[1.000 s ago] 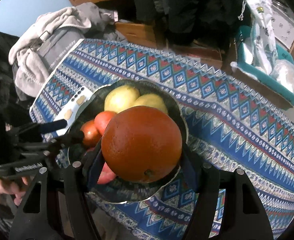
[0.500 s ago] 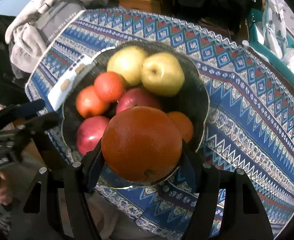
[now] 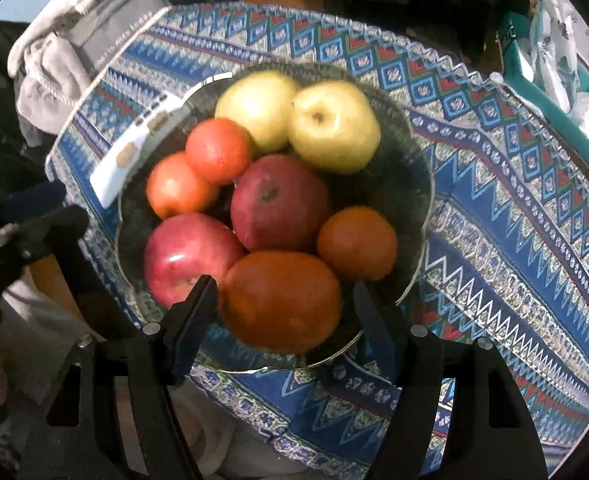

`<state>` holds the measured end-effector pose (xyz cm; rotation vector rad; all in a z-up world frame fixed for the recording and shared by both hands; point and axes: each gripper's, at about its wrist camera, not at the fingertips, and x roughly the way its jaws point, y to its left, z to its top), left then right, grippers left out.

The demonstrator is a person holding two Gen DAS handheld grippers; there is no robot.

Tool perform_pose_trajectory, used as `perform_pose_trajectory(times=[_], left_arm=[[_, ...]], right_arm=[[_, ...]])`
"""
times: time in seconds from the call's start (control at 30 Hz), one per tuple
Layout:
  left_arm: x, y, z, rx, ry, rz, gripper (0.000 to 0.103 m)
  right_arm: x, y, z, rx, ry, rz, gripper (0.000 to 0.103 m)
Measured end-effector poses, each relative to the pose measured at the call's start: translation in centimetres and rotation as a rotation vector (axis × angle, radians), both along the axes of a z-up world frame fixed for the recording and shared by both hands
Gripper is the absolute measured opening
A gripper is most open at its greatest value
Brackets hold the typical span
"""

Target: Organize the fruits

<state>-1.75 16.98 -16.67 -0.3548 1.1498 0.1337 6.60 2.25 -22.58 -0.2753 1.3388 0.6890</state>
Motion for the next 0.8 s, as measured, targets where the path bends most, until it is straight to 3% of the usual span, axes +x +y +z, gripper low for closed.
perform_pose_trajectory(times=[0.3,0.8], left_arm=[[-0.3,-0.5,2.1,0.016,-0.052,-0.003,0.080],[-0.7,-3.9,9.2,0.182,-0.232,-0.059,0.091]], right_arm=[[0.8,-2.1,4.7,0.043,-0.131,-0.081,0.072],[0.0,-5.3,14.2,0.160,-0.363,-0.151,0.078]])
